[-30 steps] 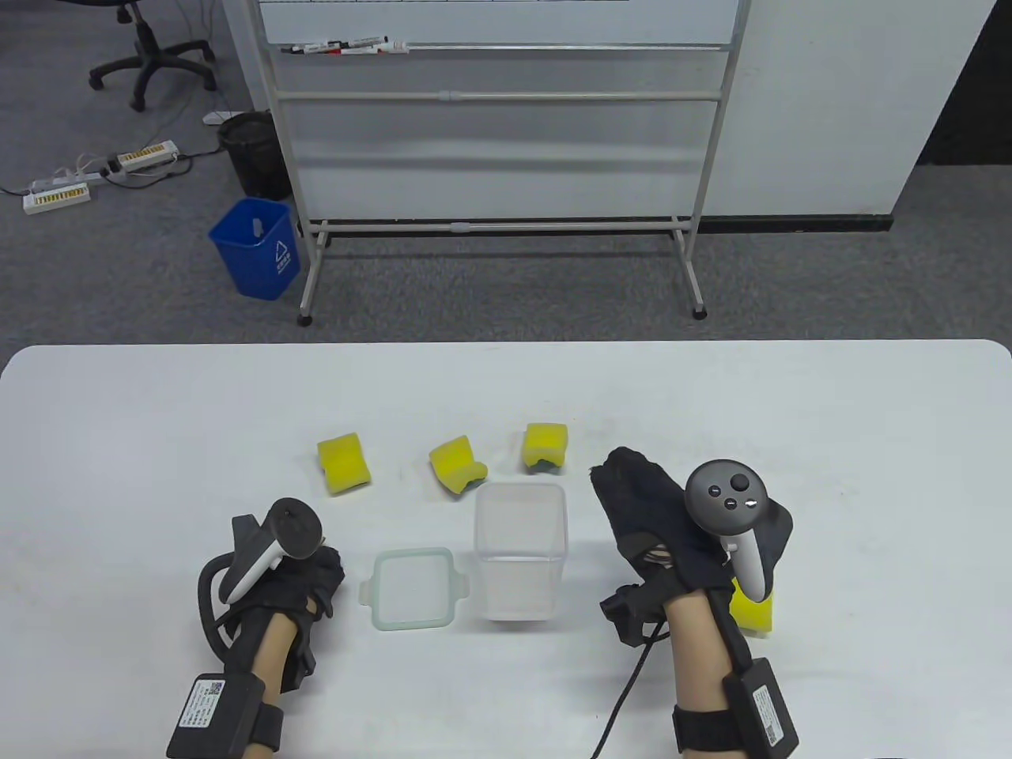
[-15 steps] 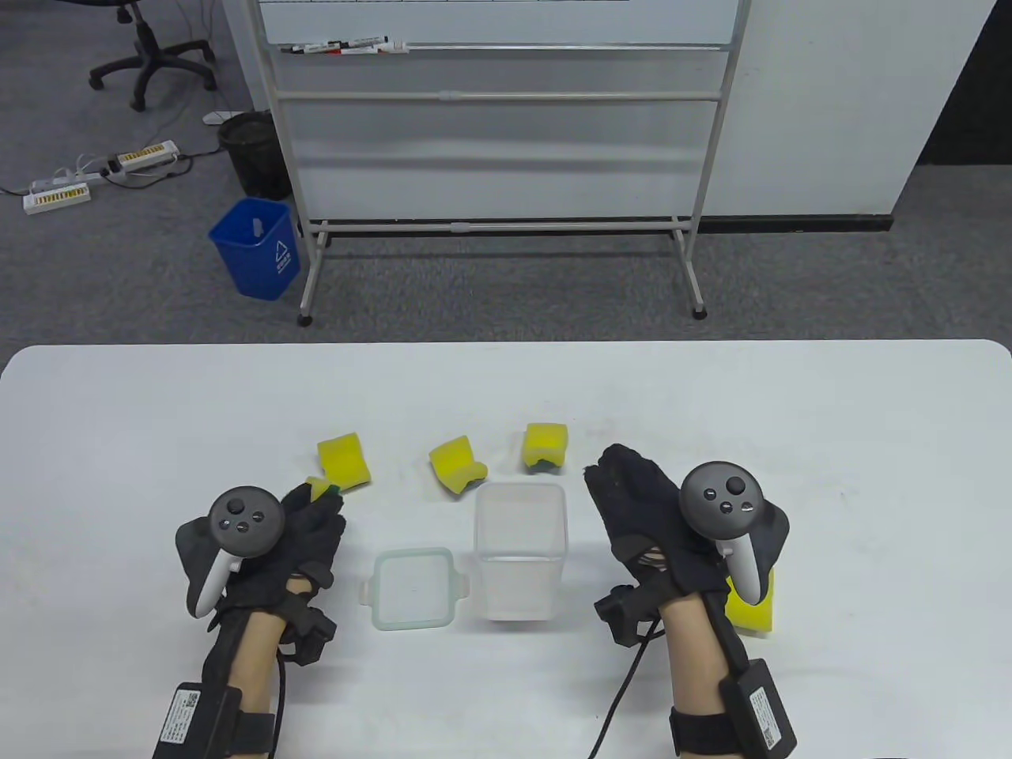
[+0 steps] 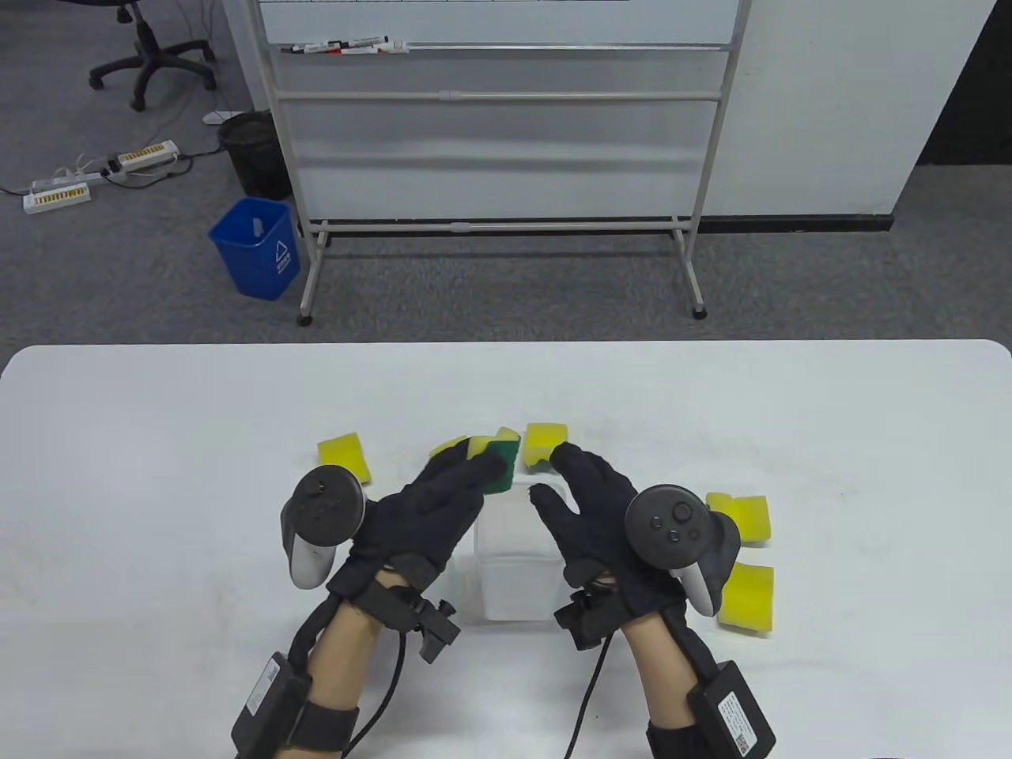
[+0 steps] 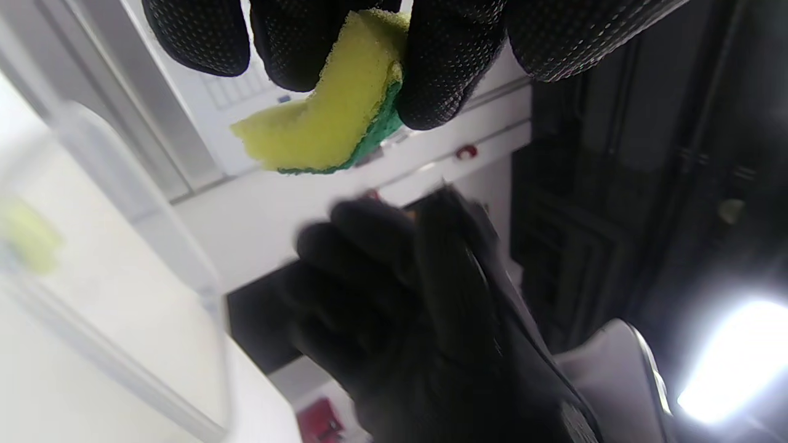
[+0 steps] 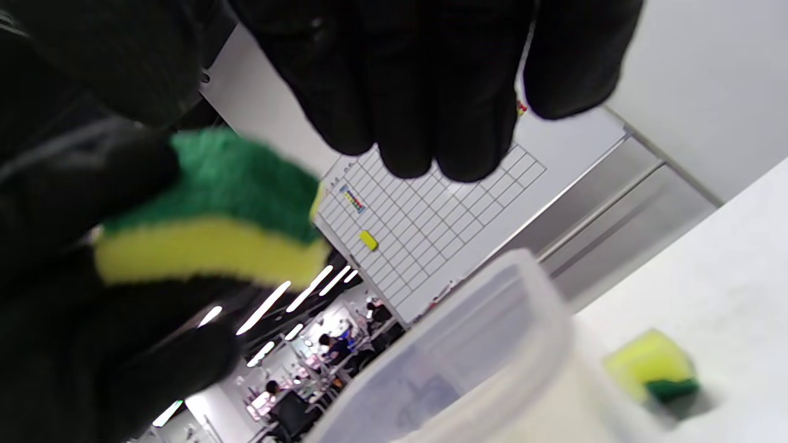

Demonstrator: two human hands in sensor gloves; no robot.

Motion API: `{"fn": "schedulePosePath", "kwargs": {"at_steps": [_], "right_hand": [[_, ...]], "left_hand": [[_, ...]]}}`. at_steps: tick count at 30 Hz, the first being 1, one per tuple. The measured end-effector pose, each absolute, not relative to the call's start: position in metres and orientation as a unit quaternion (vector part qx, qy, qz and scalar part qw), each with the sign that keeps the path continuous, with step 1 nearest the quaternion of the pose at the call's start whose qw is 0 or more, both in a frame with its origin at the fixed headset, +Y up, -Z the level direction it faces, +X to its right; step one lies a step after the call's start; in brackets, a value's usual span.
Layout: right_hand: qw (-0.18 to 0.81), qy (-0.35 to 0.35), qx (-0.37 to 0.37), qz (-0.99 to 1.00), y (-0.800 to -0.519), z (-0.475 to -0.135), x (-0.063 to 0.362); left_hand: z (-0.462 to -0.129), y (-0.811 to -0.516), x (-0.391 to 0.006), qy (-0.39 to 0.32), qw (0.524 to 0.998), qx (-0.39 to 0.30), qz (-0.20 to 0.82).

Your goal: Squeeze sponges into plastic airtight container

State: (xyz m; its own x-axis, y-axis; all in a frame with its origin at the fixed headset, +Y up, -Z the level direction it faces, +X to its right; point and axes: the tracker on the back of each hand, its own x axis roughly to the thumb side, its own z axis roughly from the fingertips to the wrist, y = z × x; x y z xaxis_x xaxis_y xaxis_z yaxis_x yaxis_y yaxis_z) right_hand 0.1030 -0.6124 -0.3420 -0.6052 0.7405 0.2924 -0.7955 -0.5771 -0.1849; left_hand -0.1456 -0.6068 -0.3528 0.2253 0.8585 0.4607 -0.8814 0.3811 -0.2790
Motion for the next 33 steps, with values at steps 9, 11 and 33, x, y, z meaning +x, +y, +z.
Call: {"fn": "schedulePosePath", "kwargs": {"at_steps": [9, 11, 33], "right_hand": [[0.535, -0.128, 0.115, 0.827, -0.618, -0.345, 0.103], [0.539, -0.136, 0.107, 0.825, -0.619, -0.345, 0.103], [0.402, -0.134, 0.146, 0.894, -0.608, -0.335, 0.079]], "left_hand": [[-0.347, -0.612, -0.123, -0.339, 0.713, -0.029, 0.613], [-0.348, -0.615, -0.124, -0.336, 0.710, -0.030, 0.618], [-0.352, -0.605, -0.151, -0.246, 0.869, 0.080, 0.422]]}}
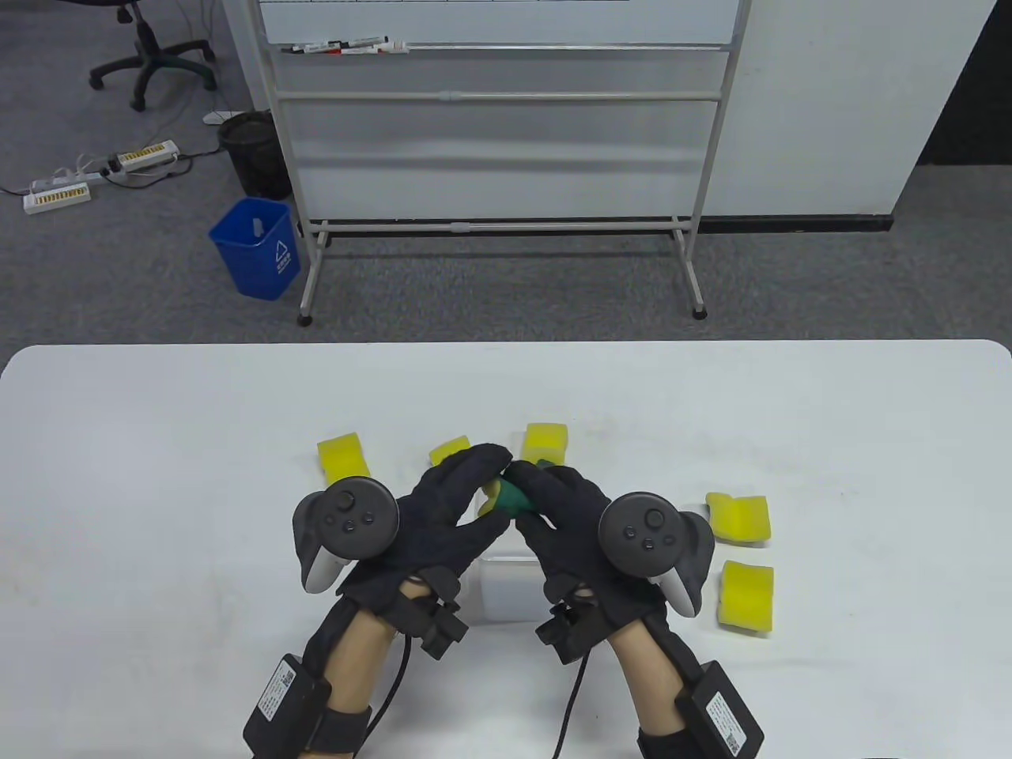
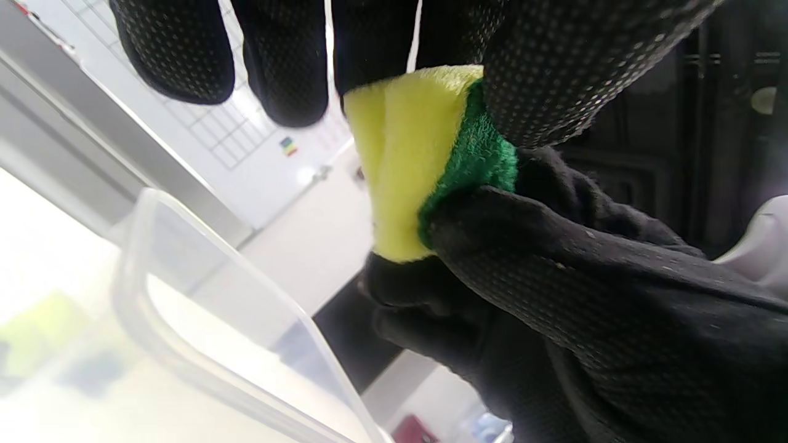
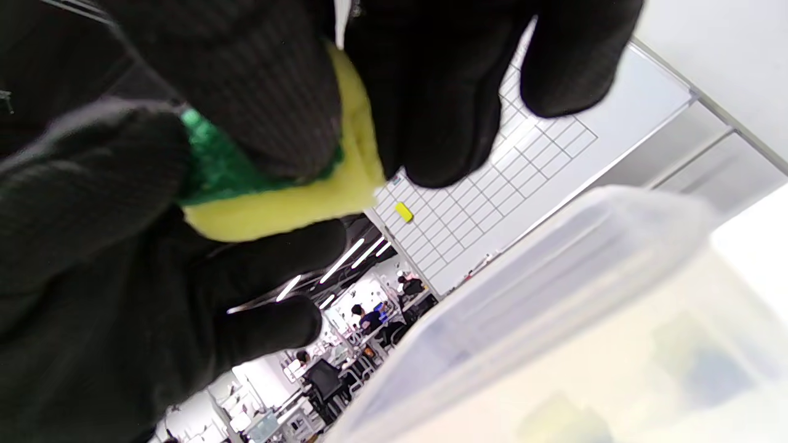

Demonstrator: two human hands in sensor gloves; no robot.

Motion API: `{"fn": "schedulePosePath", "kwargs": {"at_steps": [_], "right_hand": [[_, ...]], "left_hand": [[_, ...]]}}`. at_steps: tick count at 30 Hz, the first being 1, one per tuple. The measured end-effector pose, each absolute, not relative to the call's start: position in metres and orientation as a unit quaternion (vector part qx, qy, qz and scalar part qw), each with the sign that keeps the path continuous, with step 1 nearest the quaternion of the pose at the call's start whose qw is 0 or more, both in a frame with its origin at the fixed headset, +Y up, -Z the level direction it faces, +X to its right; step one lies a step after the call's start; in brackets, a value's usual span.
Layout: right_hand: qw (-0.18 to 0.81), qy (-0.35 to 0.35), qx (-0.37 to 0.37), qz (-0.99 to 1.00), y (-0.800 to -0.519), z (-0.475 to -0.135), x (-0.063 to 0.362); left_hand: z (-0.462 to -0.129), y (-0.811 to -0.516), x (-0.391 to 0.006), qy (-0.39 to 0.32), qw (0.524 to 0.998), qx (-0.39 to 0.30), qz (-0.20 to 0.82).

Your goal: Squeeze sponges into plastic airtight container

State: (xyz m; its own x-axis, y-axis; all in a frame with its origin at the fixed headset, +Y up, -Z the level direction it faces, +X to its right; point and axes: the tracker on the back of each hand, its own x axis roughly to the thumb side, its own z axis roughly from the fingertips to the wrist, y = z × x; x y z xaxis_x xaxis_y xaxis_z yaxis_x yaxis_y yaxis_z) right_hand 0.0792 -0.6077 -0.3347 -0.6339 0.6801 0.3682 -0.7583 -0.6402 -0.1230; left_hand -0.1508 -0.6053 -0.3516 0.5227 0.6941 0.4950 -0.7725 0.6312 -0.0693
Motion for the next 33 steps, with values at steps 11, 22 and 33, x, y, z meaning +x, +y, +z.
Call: {"fn": "schedulePosePath", "kwargs": {"at_steps": [11, 22, 33], "right_hand": [[0.407, -0.197, 0.133, 0.882, -0.610, -0.333, 0.080], [0.360, -0.198, 0.110, 0.905, -0.610, -0.335, 0.085], [0.197, -0.171, 0.093, 0.961, -0.613, -0.335, 0.069]], "left_hand": [[-0.362, -0.618, -0.159, -0.202, 0.862, 0.092, 0.455], [-0.361, -0.623, -0.154, -0.187, 0.901, 0.115, 0.374], [-0.373, -0.628, -0.203, -0.071, 0.925, 0.127, 0.350]]}}
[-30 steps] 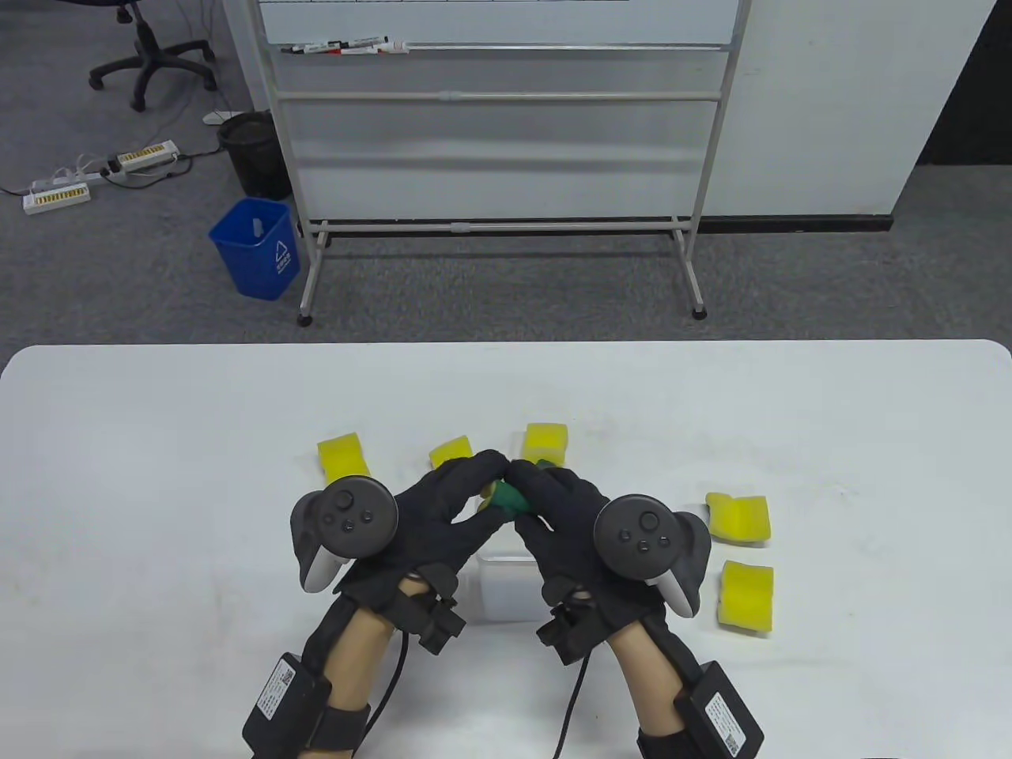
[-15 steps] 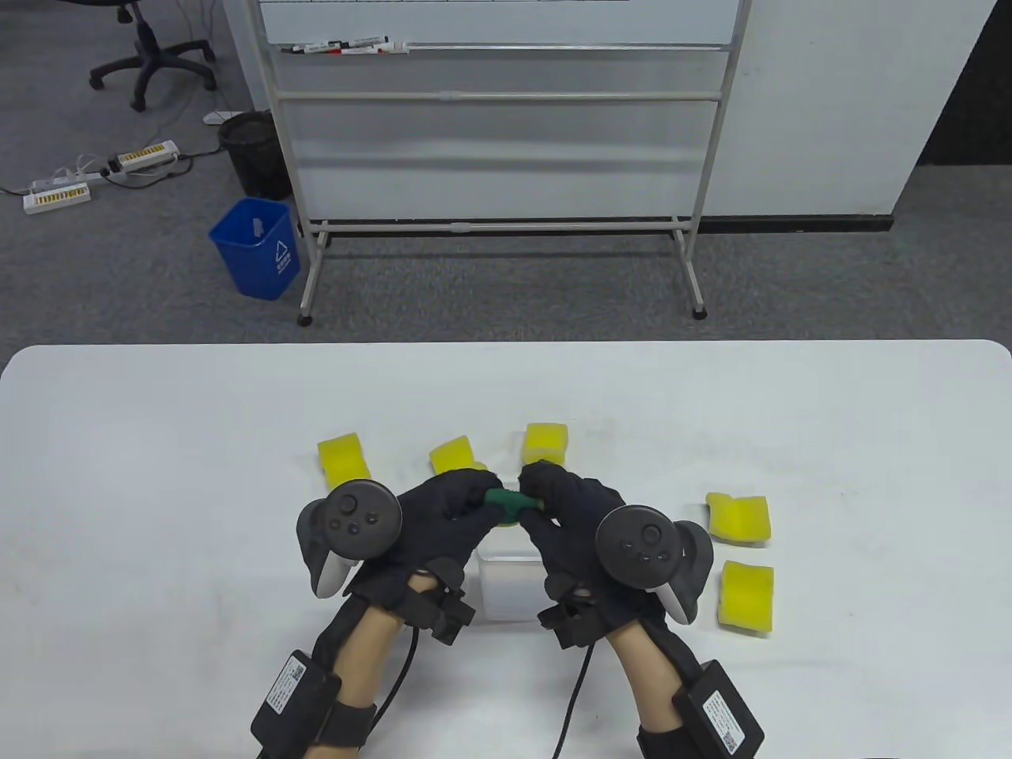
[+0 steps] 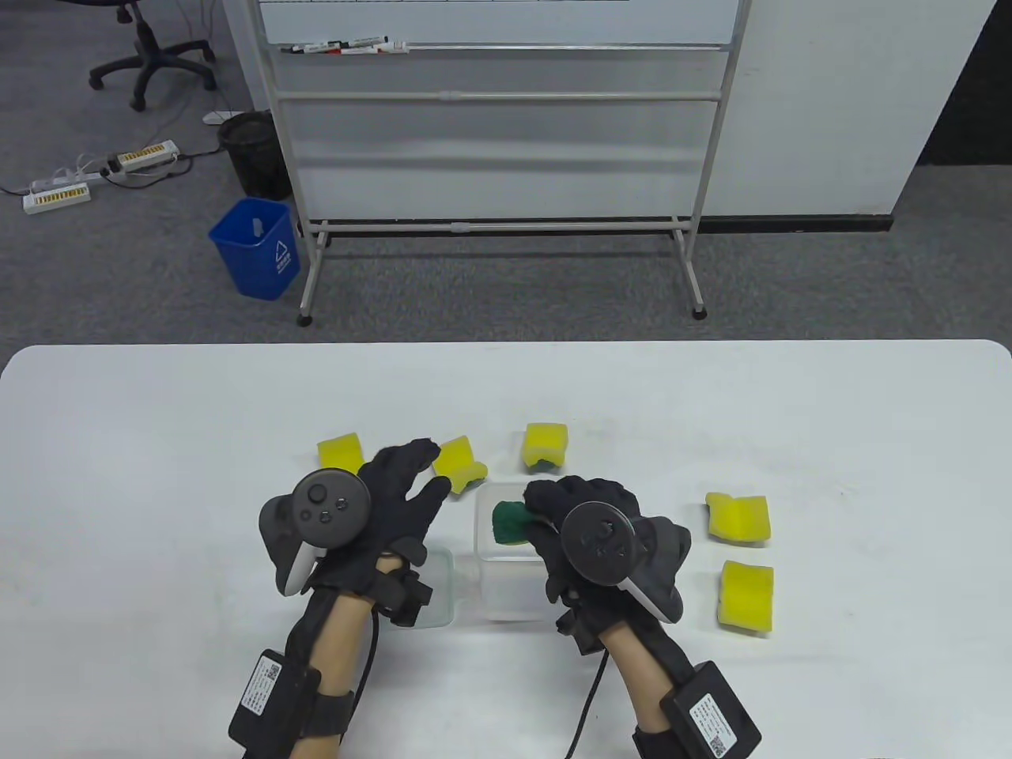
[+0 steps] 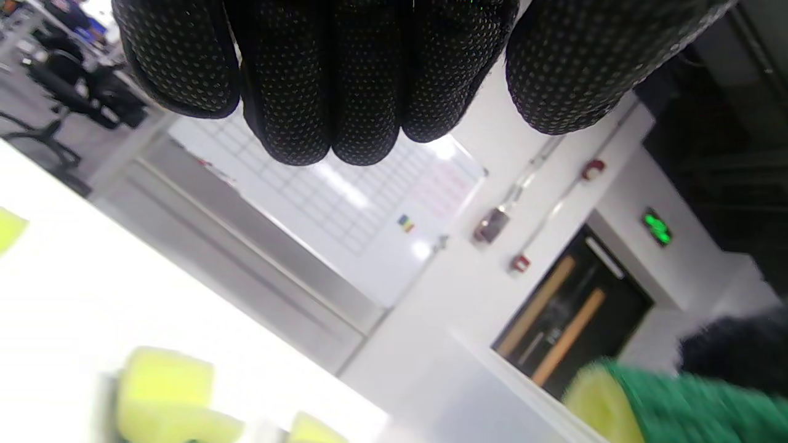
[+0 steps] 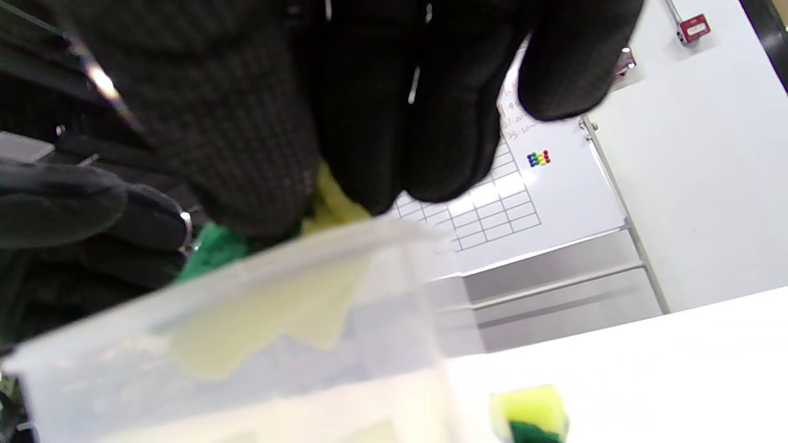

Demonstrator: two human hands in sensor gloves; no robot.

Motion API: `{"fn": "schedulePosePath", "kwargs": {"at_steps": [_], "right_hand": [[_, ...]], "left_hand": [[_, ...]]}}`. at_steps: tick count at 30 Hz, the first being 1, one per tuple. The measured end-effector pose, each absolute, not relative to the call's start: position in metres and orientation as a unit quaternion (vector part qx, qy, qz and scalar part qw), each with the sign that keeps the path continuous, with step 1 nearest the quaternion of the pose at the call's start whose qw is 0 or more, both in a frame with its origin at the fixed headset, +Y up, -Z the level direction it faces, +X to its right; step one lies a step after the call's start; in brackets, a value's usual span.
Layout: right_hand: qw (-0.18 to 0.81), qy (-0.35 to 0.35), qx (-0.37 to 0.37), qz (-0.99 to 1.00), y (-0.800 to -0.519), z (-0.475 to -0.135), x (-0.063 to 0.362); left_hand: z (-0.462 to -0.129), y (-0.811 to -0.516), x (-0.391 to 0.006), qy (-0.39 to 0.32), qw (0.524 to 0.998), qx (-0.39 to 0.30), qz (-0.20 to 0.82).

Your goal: Squeeze sponges into plastic airtight container

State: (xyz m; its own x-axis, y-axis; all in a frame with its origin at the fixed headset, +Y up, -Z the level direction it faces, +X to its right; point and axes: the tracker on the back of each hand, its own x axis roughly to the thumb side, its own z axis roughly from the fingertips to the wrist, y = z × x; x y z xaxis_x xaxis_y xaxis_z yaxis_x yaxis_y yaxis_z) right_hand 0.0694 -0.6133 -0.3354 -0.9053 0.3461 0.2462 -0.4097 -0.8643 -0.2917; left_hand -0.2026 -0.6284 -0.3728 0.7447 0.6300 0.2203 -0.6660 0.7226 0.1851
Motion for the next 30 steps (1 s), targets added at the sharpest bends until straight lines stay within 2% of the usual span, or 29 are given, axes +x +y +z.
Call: {"fn": "schedulePosePath", "kwargs": {"at_steps": [9, 18, 25, 28, 30], "right_hand": [[0.180, -0.172, 0.089, 0.964, -0.620, -0.339, 0.068], [0.243, -0.189, 0.071, 0.949, -0.613, -0.337, 0.081], [0.308, -0.176, 0.034, 0.934, -0.610, -0.342, 0.107], [0.331, -0.145, 0.013, 0.932, -0.614, -0.348, 0.121], [0.353, -0.093, -0.004, 0.931, -0.621, -0.354, 0.133]], "left_hand": [[-0.378, -0.636, -0.211, -0.041, 0.937, 0.110, 0.330], [-0.389, -0.652, -0.223, -0.004, 0.960, 0.089, 0.265], [-0.407, -0.686, -0.248, 0.047, 0.975, 0.020, 0.216], [-0.420, -0.707, -0.251, 0.062, 0.971, -0.021, 0.230], [-0.431, -0.717, -0.250, 0.072, 0.970, -0.053, 0.228]]}}
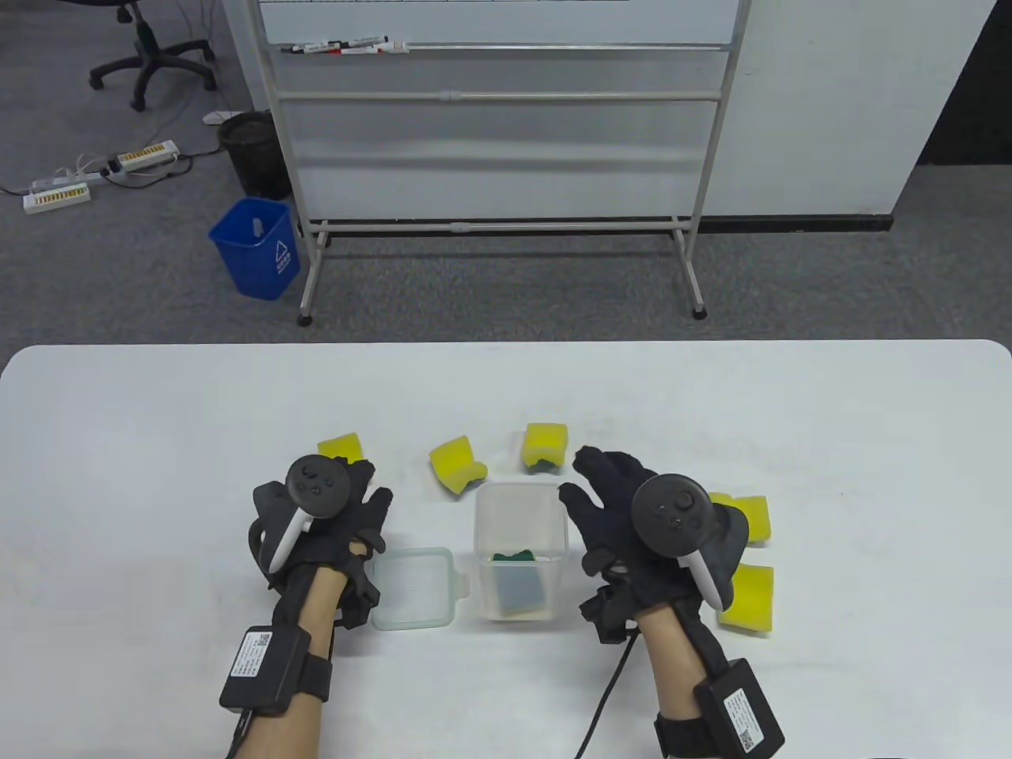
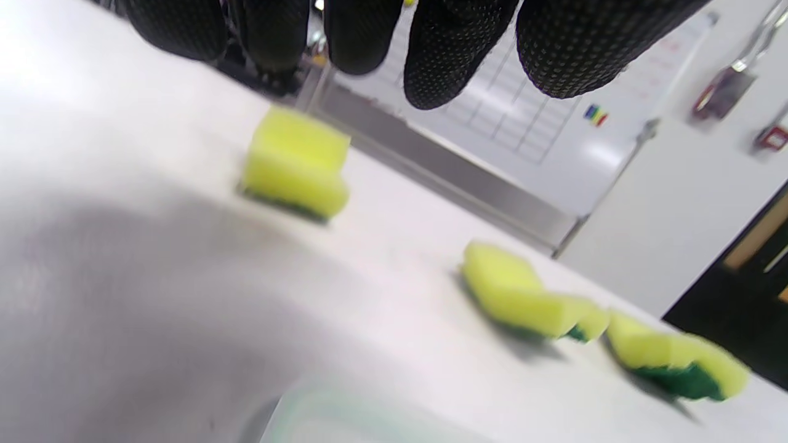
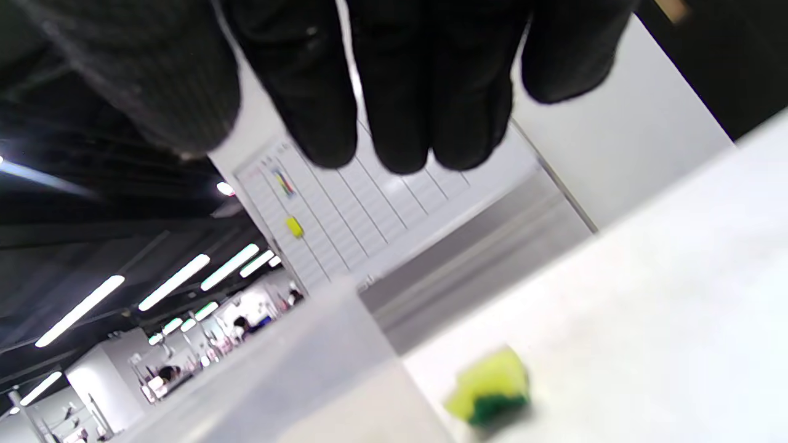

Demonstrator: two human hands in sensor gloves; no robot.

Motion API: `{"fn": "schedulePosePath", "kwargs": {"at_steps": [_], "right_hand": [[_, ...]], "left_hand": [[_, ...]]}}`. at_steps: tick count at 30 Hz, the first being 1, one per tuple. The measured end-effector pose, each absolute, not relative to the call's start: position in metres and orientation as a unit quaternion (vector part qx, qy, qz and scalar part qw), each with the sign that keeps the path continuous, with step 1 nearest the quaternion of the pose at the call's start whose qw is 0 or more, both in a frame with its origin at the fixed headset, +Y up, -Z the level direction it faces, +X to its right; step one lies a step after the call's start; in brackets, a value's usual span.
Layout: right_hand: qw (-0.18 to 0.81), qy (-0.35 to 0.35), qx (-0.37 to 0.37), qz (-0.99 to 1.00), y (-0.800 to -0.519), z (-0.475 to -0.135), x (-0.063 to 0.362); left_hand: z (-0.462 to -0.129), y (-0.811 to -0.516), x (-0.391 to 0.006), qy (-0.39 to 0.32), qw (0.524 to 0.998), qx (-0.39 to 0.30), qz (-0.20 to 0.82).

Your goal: Squeeze sponges into plastic airtight container

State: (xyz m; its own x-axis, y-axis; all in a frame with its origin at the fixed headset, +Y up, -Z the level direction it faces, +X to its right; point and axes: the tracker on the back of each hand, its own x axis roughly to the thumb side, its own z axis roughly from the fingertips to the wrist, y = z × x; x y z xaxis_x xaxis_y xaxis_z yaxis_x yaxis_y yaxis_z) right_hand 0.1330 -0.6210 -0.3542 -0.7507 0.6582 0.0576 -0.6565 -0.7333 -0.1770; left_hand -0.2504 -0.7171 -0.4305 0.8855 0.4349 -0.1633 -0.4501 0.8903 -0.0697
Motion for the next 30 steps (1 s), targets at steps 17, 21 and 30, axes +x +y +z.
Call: {"fn": "schedulePosePath", "kwargs": {"at_steps": [17, 21, 30], "right_hand": [[0.446, -0.043, -0.053, 0.892, -0.647, -0.372, 0.175], [0.450, -0.041, -0.053, 0.890, -0.649, -0.372, 0.176], [0.458, -0.048, -0.045, 0.886, -0.645, -0.370, 0.176]], "left_hand": [[-0.477, -0.766, -0.247, 0.094, 0.966, -0.179, 0.161], [-0.477, -0.765, -0.250, 0.093, 0.967, -0.182, 0.150], [-0.465, -0.752, -0.268, 0.092, 0.962, -0.150, 0.208]]}}
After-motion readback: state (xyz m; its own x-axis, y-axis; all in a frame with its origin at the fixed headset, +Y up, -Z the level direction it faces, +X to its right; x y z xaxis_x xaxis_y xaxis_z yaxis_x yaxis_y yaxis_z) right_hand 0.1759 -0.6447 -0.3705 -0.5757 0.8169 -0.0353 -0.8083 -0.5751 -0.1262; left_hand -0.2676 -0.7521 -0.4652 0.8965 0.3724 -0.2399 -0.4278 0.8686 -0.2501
